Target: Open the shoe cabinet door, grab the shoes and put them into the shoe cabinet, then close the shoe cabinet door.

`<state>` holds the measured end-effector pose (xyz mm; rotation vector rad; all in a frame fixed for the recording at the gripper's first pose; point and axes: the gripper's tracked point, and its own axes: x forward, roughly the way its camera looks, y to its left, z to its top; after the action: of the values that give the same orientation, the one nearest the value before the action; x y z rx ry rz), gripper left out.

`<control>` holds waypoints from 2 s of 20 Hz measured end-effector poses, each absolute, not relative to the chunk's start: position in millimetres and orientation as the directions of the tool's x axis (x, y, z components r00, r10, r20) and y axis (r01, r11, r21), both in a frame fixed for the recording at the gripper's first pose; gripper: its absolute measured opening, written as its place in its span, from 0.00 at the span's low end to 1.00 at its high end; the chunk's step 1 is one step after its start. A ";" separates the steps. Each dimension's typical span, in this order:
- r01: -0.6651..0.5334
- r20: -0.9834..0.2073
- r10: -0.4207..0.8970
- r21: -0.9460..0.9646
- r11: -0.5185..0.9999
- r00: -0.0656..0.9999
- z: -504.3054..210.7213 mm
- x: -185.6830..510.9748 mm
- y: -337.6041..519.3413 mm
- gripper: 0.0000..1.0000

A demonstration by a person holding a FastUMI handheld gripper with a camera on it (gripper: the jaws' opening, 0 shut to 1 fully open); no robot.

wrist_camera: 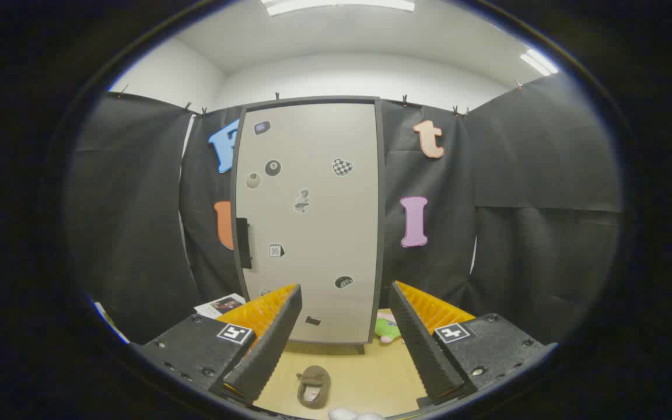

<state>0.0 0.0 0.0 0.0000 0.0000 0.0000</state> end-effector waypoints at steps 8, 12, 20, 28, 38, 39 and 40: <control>-0.004 0.012 0.004 -0.005 1.000 1.000 5.3 -4.7 13.1 0.98; -0.001 0.017 0.001 -0.003 1.000 1.000 7.5 -7.7 15.0 0.99; 0.002 0.004 -0.002 -0.003 1.000 1.000 4.5 12.4 40.1 0.99; -0.082 -0.006 0.083 0.030 0.996 0.997 0.8 103.4 137.1 0.98; -0.139 -0.031 0.139 0.017 0.990 0.990 -3.4 238.1 229.2 0.96; -0.131 -0.043 0.131 0.014 0.991 0.990 -6.6 247.8 233.1 0.95; -0.125 -0.055 0.126 0.017 0.992 0.991 -8.4 256.9 236.3 0.94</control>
<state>256.9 236.3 -8.4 0.0131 0.0559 0.1258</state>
